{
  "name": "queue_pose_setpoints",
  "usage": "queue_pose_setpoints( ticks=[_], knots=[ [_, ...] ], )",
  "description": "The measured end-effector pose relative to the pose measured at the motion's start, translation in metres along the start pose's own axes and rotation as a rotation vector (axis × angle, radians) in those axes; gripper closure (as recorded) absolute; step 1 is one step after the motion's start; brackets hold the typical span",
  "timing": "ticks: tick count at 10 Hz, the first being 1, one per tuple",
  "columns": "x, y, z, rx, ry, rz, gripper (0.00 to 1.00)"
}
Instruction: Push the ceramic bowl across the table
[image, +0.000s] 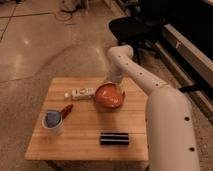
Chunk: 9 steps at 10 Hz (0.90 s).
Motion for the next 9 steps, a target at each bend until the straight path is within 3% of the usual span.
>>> queue_pose_setpoints(
  ticks=[4,9],
  knots=[
    [0.01,0.008,0.037,-0.01,-0.028,0.024,0.2],
    [0.016,0.032,0.061,-0.045,-0.054,0.075,0.2]
  ],
)
